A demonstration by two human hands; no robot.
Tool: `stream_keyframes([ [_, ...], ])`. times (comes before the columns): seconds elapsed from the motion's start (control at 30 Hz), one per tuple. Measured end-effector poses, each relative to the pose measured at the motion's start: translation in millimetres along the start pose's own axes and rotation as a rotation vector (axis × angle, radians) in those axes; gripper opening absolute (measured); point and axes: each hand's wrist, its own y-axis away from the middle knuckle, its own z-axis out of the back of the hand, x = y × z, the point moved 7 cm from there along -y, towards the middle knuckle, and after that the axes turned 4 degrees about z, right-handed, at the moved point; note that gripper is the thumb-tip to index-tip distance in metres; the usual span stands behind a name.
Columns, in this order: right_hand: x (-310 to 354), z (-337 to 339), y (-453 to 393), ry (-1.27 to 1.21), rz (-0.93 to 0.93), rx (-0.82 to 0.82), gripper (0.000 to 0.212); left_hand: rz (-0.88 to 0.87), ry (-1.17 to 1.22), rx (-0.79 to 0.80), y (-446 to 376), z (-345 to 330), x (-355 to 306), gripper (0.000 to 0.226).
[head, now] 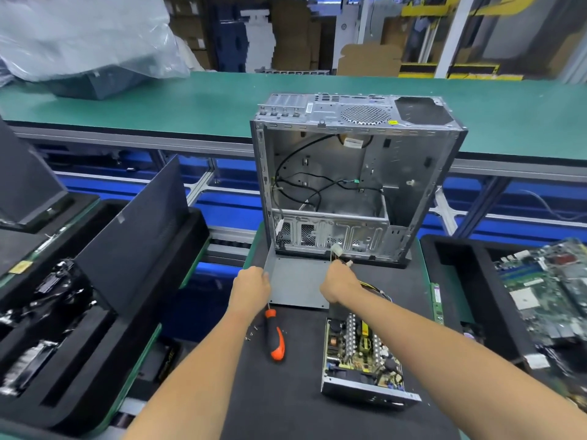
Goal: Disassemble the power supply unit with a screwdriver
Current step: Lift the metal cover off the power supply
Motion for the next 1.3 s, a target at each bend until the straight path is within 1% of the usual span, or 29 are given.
stream_keyframes([
  [0.17, -3.8, 1.1, -1.2, 0.04, -0.007, 0.018, 0.037, 0.002, 0.056, 0.023, -0.8, -0.9, -2.8, 0.043],
  [0.3, -4.1, 2.3, 2.4, 0.06, 0.04, 0.049, 0.039, 0.026, 0.101, 0.061, -4.1, -2.2, 1.8, 0.045],
  [0.33, -4.6, 4.5, 4.0, 0.053, 0.064, 0.062, 0.037, 0.026, 0.118, 0.07, -3.5, -2.8, 3.6, 0.046],
  [0.4, -6.6, 11.5, 6.6, 0.059, 0.123, 0.085, 0.023, 0.047, 0.173, 0.058, 1.3, -2.4, 8.6, 0.049],
  [0.43, -8.0, 16.6, 7.7, 0.063, 0.145, 0.088, 0.023, 0.075, 0.215, 0.034, 4.4, -1.7, 12.8, 0.048],
  [0.5, -10.8, 26.0, 8.8, 0.062, 0.179, 0.089, 0.034, 0.147, 0.271, -0.003, 10.8, -2.2, 22.0, 0.045],
  [0.57, -11.8, 31.2, 9.9, 0.066, 0.206, 0.097, 0.04, 0.201, 0.209, 0.017, 16.3, -7.5, 29.3, 0.033],
  [0.63, -12.6, 31.4, 11.3, 0.067, 0.214, 0.108, 0.044, 0.263, 0.139, 0.079, 22.0, -15.9, 34.7, 0.016],
  [0.73, -10.7, 26.4, 13.8, 0.032, 0.186, 0.116, 0.043, 0.326, 0.125, 0.205, 31.9, -28.7, 31.8, 0.015],
  [0.8, -9.9, 23.5, 13.0, 0.027, 0.146, 0.089, 0.037, 0.339, 0.101, 0.248, 33.6, -33.8, 27.5, 0.015],
  [0.87, -9.2, 21.4, 11.1, 0.012, 0.109, 0.065, 0.031, 0.329, 0.076, 0.269, 32.5, -39.1, 24.2, 0.019],
  [0.93, -7.8, 18.7, 8.3, -0.009, 0.088, 0.064, 0.027, 0.328, 0.07, 0.255, 31.1, -43.4, 22.7, 0.03],
  [1.0, -7.7, 15.8, 5.1, -0.016, 0.071, 0.07, 0.024, 0.331, 0.018, 0.219, 30.4, -45.0, 21.9, 0.042],
  [1.03, -8.5, 13.9, 3.6, -0.015, 0.06, 0.079, 0.021, 0.336, -0.013, 0.203, 30.2, -45.6, 21.7, 0.045],
  [1.13, -11.5, 5.6, -1.6, -0.008, 0.029, 0.128, 0.012, 0.339, -0.085, 0.173, 29.6, -47.4, 20.1, 0.038],
  [1.23, -12.6, 1.1, -4.0, -0.007, 0.031, 0.13, 0.015, 0.321, -0.127, 0.137, 27.2, -47.5, 18.5, 0.023],
  [1.3, -12.8, 0.3, -4.7, -0.006, 0.035, 0.124, 0.017, 0.327, -0.141, 0.127, 26.2, -47.7, 18.8, 0.02],
])
